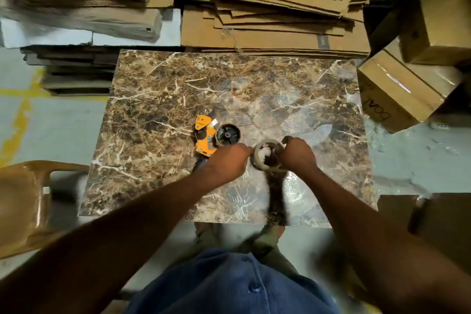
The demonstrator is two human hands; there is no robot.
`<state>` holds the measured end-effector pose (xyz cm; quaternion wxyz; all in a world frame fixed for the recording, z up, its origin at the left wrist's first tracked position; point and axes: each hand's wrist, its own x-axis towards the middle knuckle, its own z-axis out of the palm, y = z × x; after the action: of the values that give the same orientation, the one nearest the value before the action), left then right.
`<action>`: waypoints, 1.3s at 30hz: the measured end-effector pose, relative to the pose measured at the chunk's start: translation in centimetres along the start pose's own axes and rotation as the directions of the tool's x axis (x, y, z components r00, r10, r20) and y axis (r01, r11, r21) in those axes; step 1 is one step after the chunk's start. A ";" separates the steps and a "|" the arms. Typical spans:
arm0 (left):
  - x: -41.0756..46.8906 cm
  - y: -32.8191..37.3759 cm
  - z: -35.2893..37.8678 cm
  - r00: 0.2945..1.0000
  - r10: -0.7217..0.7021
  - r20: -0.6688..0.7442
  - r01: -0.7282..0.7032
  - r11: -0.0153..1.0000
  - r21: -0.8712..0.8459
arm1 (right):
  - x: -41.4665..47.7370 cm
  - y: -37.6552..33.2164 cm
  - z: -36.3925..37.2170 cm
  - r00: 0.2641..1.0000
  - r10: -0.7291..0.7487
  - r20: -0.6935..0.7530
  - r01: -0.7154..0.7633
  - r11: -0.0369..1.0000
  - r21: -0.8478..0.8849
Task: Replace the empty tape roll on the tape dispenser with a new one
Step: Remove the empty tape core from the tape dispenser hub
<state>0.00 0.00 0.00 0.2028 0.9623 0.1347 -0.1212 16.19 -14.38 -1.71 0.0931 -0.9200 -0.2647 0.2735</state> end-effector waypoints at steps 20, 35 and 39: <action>-0.3 2.0 4.7 0.936 -0.342 -0.080 0.291 0.882 -0.370 | -0.8 -1.1 3.0 0.962 -0.074 -0.262 0.077 0.997 0.003; 4.3 -7.2 -4.8 0.894 -0.421 -0.156 0.399 0.904 -0.152 | 5.3 -10.3 4.5 0.995 -0.086 0.055 0.057 0.912 0.405; 3.8 -7.1 -2.6 0.961 -0.271 -0.062 0.255 0.948 -0.188 | 5.0 -10.2 5.1 0.998 -0.054 0.018 0.038 0.871 0.491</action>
<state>1.87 8.19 -1.31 0.2642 0.9180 0.2809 -0.0927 12.52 -2.99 -4.98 0.3255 -0.8556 -0.2100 0.3434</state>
